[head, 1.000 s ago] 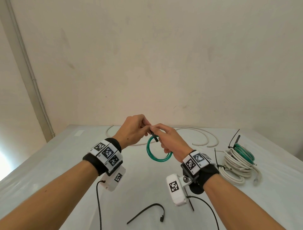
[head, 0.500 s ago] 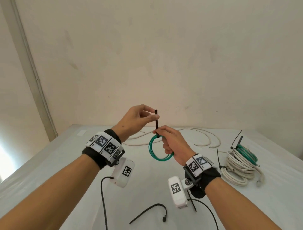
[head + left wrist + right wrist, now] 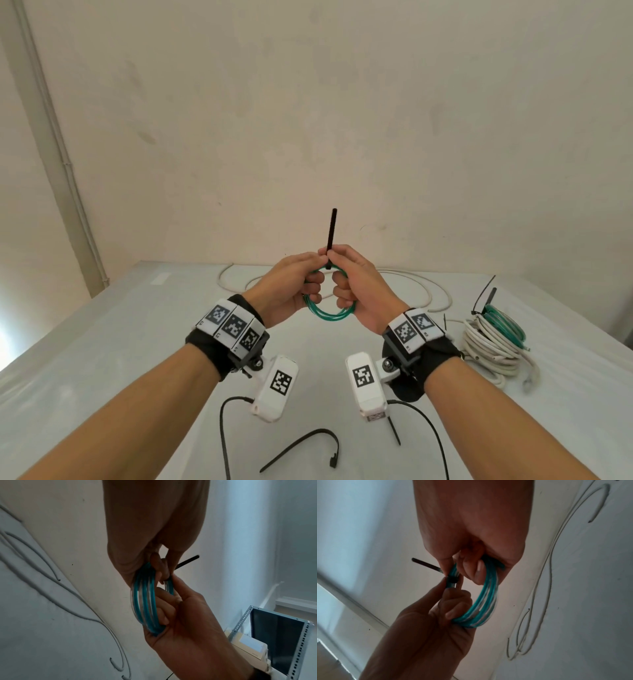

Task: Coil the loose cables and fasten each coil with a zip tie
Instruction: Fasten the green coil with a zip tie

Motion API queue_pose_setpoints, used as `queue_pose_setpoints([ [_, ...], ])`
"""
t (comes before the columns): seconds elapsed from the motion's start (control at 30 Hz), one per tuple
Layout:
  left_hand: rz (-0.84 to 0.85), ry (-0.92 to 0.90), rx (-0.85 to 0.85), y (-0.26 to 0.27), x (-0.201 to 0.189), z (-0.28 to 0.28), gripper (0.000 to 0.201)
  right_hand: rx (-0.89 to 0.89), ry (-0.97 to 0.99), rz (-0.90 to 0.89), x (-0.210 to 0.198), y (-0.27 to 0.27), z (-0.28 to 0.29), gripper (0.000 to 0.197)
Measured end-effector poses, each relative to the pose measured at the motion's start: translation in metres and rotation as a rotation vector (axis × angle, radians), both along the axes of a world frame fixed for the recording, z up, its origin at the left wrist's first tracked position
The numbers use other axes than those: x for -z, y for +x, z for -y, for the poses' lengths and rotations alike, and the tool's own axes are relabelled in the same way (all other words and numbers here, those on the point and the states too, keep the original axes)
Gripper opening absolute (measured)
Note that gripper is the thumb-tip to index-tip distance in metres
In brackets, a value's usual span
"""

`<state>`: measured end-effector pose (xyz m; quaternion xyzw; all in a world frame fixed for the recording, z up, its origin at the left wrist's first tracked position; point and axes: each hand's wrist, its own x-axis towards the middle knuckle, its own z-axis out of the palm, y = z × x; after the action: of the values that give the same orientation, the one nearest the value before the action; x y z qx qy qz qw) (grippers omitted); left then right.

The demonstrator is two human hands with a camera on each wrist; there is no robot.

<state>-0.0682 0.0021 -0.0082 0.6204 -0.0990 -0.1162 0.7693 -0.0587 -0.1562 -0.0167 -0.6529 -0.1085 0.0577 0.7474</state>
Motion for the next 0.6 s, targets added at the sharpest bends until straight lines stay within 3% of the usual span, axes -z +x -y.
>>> queue_pose_setpoints([
  [0.33,-0.039,-0.067,-0.085,0.002,0.011,0.002,0.014,0.077,-0.264,0.151,-0.005,-0.009,-0.003,0.019],
  [0.6,0.013,-0.019,-0.118,0.0,0.008,0.006,0.011,0.115,-0.19,0.175,-0.002,-0.005,-0.004,0.014],
])
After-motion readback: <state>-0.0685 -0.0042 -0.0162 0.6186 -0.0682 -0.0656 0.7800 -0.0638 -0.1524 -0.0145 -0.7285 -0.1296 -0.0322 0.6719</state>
